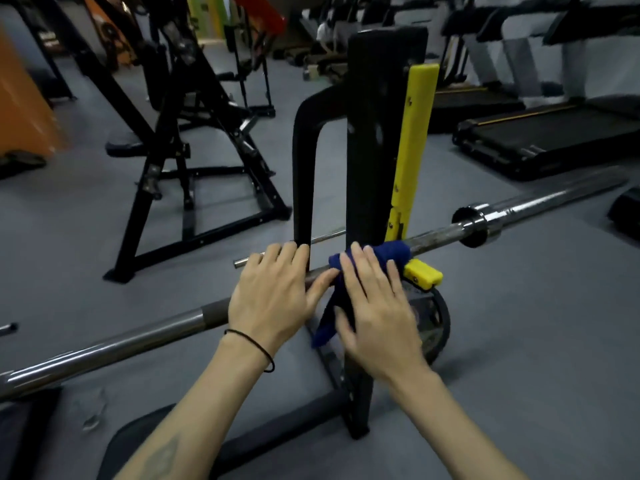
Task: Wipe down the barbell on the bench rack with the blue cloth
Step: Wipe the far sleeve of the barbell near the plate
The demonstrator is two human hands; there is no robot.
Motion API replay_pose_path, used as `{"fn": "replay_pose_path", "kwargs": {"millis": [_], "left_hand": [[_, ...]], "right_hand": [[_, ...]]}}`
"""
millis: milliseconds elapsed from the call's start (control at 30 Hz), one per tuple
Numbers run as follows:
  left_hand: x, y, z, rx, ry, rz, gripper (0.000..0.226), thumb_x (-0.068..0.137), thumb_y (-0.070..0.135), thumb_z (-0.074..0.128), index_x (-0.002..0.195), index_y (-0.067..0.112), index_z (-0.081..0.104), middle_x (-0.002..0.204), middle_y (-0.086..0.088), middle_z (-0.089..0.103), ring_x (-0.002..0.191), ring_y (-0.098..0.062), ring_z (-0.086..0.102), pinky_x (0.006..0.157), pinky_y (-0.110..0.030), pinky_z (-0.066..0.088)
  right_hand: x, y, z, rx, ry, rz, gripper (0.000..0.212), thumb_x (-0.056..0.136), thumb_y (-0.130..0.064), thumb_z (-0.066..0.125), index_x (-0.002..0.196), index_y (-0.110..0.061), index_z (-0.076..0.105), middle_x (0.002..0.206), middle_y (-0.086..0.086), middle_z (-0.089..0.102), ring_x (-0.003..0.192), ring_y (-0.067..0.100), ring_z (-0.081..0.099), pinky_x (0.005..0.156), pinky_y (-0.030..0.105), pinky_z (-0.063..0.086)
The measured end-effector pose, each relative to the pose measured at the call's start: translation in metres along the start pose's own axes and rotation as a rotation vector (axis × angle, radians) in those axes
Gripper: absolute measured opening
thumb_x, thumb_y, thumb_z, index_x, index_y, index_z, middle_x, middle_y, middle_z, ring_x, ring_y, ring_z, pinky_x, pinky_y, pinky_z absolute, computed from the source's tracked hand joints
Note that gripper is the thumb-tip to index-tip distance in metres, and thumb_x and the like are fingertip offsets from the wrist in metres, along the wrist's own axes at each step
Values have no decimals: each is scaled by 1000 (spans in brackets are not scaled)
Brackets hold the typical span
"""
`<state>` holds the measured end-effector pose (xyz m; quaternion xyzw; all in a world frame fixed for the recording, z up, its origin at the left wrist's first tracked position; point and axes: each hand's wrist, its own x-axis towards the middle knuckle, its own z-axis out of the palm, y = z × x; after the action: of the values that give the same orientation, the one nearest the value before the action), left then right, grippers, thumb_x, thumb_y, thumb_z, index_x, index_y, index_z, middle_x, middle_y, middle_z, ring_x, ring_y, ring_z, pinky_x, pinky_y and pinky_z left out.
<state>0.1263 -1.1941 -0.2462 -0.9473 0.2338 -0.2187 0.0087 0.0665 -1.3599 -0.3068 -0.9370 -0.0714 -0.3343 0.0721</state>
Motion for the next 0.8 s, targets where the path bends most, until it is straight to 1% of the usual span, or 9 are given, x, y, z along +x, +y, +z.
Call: {"fn": "replay_pose_path", "kwargs": {"millis": [100, 200, 300, 367, 433, 533, 633, 700, 800], "left_hand": [[1, 1, -7, -41, -28, -57, 64, 101, 63, 23, 118, 15, 62, 114, -3, 66, 105, -24, 59, 85, -38, 47], [5, 0, -11, -68, -71, -91, 65, 100, 64, 26, 123, 14, 62, 120, -4, 66, 109, -24, 59, 86, -39, 47], [7, 1, -14, -99, -99, -102, 65, 101, 61, 25, 126, 13, 60, 121, -5, 66, 111, -24, 59, 86, -40, 46], [9, 2, -17, -131, -116, -113, 64, 101, 61, 26, 126, 12, 59, 120, -6, 67, 111, -25, 59, 85, -41, 47], [9, 4, -19, -155, -139, -120, 66, 100, 63, 27, 126, 12, 59, 119, -6, 67, 110, -26, 59, 85, -42, 47], [10, 5, -21, -154, -186, -144, 70, 98, 65, 25, 129, 11, 58, 118, -7, 67, 110, -28, 59, 86, -42, 47], [10, 6, -22, -159, -217, -141, 73, 99, 65, 23, 135, 10, 56, 122, -7, 66, 112, -27, 58, 87, -41, 46], [9, 4, -22, -156, -221, -124, 73, 99, 63, 22, 137, 10, 55, 124, -7, 66, 113, -25, 58, 87, -40, 45], [8, 2, -23, -151, -200, -97, 72, 100, 62, 24, 137, 9, 56, 124, -7, 65, 113, -24, 58, 87, -39, 45]], "right_hand": [[7, 38, -23, -71, -70, 57, 75, 96, -38, 52, 161, -8, 32, 169, 12, 27, 158, 26, 22, 130, 46, 9], [17, 8, -27, 2, -113, 228, 81, 96, -51, 47, 161, -6, 29, 170, 15, 20, 159, 29, 14, 130, 46, 3], [15, -28, -26, 95, -184, 106, 82, 95, -49, 51, 161, -5, 31, 170, 16, 20, 159, 29, 12, 130, 46, 10], [16, -13, -35, 35, -254, -37, 83, 92, -41, 60, 162, -8, 30, 171, 14, 20, 159, 26, 14, 130, 45, 10], [18, 14, -46, -67, -291, -60, 85, 90, -35, 64, 163, -13, 26, 171, 12, 18, 159, 25, 15, 130, 46, 7], [23, 26, -52, -98, -302, 183, 87, 94, -37, 63, 165, -10, 19, 172, 14, 11, 160, 27, 9, 129, 46, 0], [25, -14, -43, 25, -318, 330, 92, 93, -37, 63, 164, -4, 14, 172, 19, 3, 160, 33, -2, 129, 44, -2], [22, -26, -43, 71, -366, 191, 90, 92, -35, 62, 164, -5, 18, 172, 18, 6, 160, 31, 1, 129, 44, 4], [22, 14, -56, -56, -393, -83, 89, 89, -30, 66, 164, -10, 22, 172, 12, 15, 160, 24, 11, 130, 45, 11]]}}
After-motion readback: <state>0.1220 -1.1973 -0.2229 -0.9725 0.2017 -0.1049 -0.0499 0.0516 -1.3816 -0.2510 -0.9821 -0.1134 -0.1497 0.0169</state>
